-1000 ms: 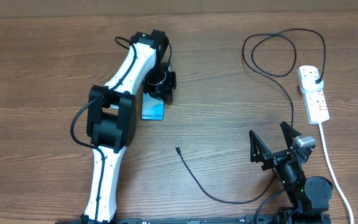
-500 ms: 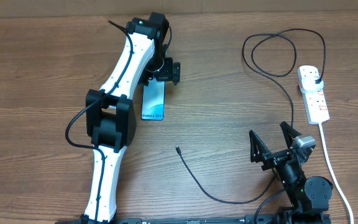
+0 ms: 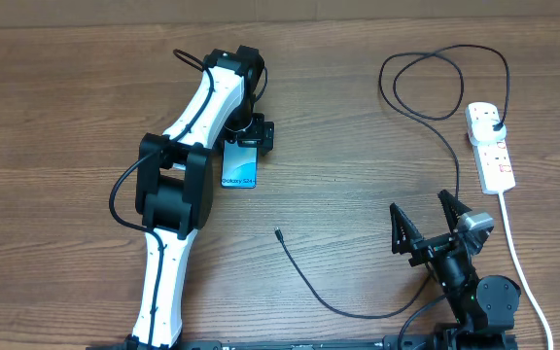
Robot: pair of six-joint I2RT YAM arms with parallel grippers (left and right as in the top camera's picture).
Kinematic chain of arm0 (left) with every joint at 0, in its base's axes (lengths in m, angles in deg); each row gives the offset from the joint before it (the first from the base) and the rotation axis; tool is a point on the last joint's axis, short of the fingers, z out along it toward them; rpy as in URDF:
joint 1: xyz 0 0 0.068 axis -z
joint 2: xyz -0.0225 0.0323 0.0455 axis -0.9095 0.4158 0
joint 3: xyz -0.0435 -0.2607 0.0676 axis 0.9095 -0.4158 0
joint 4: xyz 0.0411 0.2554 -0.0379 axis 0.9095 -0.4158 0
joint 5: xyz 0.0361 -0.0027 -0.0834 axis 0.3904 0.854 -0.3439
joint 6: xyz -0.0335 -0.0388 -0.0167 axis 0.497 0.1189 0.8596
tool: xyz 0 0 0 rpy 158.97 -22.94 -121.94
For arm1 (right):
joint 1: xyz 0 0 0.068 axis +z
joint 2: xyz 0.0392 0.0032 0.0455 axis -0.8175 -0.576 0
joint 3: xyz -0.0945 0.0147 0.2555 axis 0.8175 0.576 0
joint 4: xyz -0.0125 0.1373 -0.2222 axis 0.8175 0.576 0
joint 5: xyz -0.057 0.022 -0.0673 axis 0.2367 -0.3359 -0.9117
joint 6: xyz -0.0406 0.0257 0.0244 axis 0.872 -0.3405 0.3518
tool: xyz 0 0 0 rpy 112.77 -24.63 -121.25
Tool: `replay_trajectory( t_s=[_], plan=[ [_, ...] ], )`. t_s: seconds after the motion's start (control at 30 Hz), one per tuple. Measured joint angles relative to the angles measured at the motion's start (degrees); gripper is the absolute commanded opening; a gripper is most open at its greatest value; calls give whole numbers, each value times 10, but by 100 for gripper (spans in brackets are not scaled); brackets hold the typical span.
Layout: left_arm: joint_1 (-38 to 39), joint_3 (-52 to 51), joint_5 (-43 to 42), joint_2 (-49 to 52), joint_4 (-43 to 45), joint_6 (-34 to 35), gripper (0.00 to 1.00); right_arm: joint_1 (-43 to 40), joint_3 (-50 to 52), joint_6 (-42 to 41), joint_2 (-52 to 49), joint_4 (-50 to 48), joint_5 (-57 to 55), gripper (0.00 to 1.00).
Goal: Plug charger to phone and switch on socket
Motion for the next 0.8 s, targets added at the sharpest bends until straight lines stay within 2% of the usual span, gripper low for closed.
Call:
replay_trajectory(
  t_s=[0.8],
  plan=[
    [0,-8,0,-4,8,0,100,0,0,0,0,0,0,100]
  ],
)
